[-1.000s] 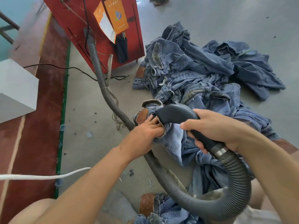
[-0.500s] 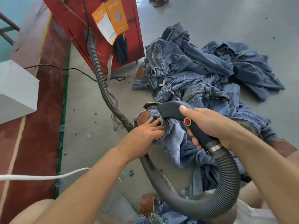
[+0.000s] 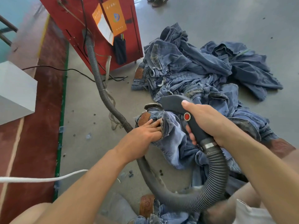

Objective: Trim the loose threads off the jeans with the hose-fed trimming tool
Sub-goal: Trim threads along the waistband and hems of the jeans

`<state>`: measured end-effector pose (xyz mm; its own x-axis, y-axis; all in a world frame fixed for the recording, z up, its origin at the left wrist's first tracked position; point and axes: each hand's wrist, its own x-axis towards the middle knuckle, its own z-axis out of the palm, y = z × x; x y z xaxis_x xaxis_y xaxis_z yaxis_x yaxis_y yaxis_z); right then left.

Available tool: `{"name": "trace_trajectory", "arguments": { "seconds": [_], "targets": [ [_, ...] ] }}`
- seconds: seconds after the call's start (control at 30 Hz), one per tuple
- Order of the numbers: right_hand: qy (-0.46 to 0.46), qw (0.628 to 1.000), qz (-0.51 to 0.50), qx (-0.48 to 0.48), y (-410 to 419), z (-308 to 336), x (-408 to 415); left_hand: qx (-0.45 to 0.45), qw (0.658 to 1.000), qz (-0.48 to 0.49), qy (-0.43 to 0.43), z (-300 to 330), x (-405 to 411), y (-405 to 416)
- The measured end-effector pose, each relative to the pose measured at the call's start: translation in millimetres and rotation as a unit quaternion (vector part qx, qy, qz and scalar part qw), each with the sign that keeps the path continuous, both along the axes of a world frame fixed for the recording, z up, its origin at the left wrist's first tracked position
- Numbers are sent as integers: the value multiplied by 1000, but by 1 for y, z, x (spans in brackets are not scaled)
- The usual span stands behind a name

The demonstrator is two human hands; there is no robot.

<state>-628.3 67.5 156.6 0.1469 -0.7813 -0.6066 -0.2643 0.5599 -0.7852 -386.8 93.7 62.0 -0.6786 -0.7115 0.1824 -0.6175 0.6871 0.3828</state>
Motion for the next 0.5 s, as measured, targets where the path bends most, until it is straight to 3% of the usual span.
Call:
{"name": "trace_trajectory", "arguments": {
  "seconds": [0.1, 0.13, 0.2, 0.27, 0.3, 0.43, 0.5],
  "targets": [
    [-20, 999, -47, -3, -4, 3, -6, 152, 970, 134, 138, 1, 3, -4],
    [-23, 999, -49, 2, -3, 4, -9, 221, 935, 198, 195, 2, 4, -9],
    [-24, 999, -41, 20, 0, 4, -14, 349, 830, 296, 321, 5, 8, -17],
    [-16, 999, -18, 45, 5, 2, -14, 428, 737, 329, 407, 4, 10, -20],
    [-7, 998, 2, 62, 8, -1, -12, 444, 723, 322, 420, 3, 9, -19],
    [-16, 995, 23, 96, 15, -13, 6, 440, 770, 263, 379, 1, 6, -13],
    [-55, 995, -27, 74, 12, -15, 13, 463, 745, 258, 404, 2, 8, -13]
  ]
}}
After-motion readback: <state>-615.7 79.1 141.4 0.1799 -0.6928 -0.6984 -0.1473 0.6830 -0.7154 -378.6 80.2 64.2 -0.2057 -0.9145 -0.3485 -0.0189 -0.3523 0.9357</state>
